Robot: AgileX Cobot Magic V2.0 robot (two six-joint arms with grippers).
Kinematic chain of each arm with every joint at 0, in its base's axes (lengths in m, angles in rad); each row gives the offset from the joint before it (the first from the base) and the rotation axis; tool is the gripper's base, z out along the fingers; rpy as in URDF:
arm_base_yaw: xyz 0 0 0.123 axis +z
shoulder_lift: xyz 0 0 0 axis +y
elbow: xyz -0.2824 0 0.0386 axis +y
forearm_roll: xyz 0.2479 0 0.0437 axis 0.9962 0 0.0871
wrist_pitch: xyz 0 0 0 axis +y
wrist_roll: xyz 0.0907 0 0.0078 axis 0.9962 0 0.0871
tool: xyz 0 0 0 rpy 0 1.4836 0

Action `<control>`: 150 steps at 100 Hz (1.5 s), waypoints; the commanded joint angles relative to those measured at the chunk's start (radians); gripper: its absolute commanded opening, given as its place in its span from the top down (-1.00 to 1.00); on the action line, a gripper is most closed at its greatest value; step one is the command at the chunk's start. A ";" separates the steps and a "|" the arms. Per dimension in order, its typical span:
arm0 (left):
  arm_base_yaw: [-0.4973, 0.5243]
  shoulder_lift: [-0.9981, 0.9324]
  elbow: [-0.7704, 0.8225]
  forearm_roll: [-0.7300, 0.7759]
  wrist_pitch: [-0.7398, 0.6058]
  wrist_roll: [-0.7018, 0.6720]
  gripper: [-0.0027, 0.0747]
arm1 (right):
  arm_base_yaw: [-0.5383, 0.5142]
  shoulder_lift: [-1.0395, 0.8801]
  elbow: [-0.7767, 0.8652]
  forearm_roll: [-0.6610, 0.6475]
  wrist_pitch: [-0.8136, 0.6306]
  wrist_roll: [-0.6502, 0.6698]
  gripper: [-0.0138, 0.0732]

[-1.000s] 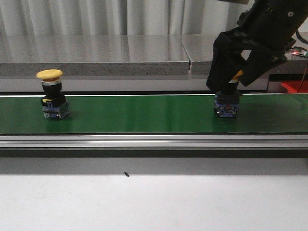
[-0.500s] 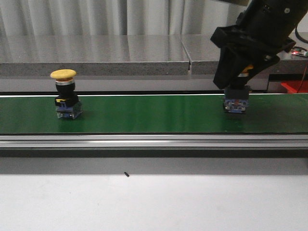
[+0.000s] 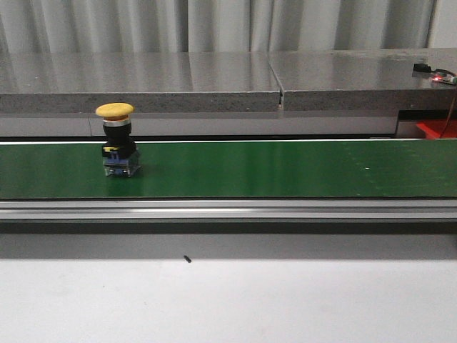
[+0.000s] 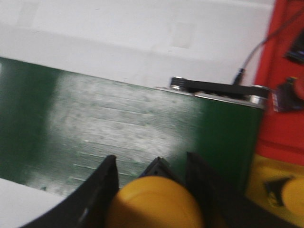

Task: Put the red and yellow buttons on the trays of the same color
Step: 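Carry the yellow button with the right gripper into the yellow tray and release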

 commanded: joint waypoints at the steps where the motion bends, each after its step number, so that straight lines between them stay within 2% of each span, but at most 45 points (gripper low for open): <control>1: -0.005 0.006 -0.026 -0.014 -0.073 -0.001 0.98 | -0.087 -0.052 -0.036 0.012 -0.014 0.001 0.03; 39: -0.005 0.006 -0.026 -0.014 -0.073 -0.001 0.98 | -0.348 -0.033 -0.036 0.014 -0.111 0.010 0.03; 69: -0.005 0.006 -0.026 -0.014 -0.073 -0.001 0.98 | -0.463 0.142 -0.036 0.049 -0.141 0.028 0.03; 122: -0.005 0.006 -0.026 -0.014 -0.073 -0.001 0.98 | -0.475 0.350 -0.035 0.043 -0.230 0.028 0.03; 150: -0.005 0.006 -0.026 -0.014 -0.073 -0.001 0.98 | -0.473 0.410 -0.033 0.039 -0.217 0.028 0.03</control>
